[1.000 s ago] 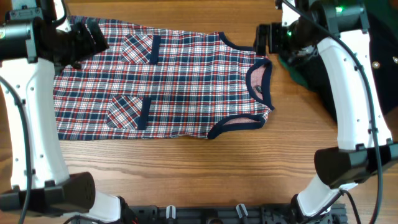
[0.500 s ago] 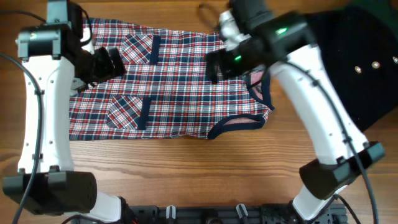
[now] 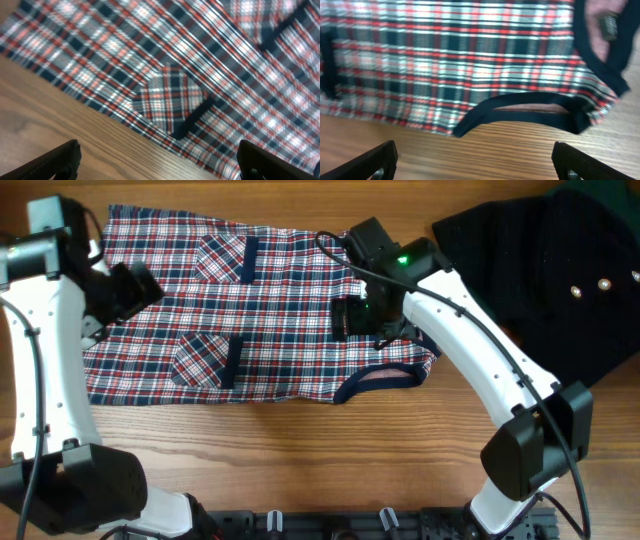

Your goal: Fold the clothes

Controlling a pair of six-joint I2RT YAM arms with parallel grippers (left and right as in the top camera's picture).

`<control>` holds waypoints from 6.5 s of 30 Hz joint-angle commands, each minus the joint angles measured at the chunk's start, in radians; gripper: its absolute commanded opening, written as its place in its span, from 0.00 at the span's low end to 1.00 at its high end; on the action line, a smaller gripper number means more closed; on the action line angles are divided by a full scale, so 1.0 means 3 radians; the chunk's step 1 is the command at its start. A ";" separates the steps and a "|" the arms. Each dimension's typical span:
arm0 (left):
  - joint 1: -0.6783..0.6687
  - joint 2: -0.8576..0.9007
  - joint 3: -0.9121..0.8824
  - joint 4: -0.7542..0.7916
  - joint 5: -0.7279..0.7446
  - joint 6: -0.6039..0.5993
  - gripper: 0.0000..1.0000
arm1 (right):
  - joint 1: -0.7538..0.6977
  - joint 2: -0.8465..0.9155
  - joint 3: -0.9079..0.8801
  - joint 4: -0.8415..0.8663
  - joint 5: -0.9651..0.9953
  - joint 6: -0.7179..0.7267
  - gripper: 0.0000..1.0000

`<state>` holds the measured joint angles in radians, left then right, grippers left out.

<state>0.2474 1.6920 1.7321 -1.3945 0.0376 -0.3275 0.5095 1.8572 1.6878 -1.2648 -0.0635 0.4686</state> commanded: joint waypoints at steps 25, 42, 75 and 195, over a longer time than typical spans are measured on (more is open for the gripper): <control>0.0907 -0.1555 -0.1960 0.1227 -0.0192 -0.0764 1.00 | -0.0871 -0.1698 -0.2141 0.0969 -0.0057 0.0512 1.00; 0.1676 -0.0547 -0.1960 0.1638 -0.0345 -0.1055 1.00 | -0.1311 -0.1016 -0.2425 0.1668 -0.0244 0.0589 1.00; 0.1676 0.0310 -0.1966 0.2458 -0.0566 -0.1031 0.94 | -0.1297 -0.0922 -0.2660 0.1884 -0.0317 0.0532 1.00; 0.1643 -0.0964 -0.1902 0.2134 -0.0017 -0.0755 0.04 | -0.1980 -0.1731 -0.2186 0.0918 -0.0487 -0.0272 0.04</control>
<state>0.7406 1.4006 1.1511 -0.6987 0.0570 -0.5694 -0.0750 1.3350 1.0115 -0.8989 -0.2535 0.3759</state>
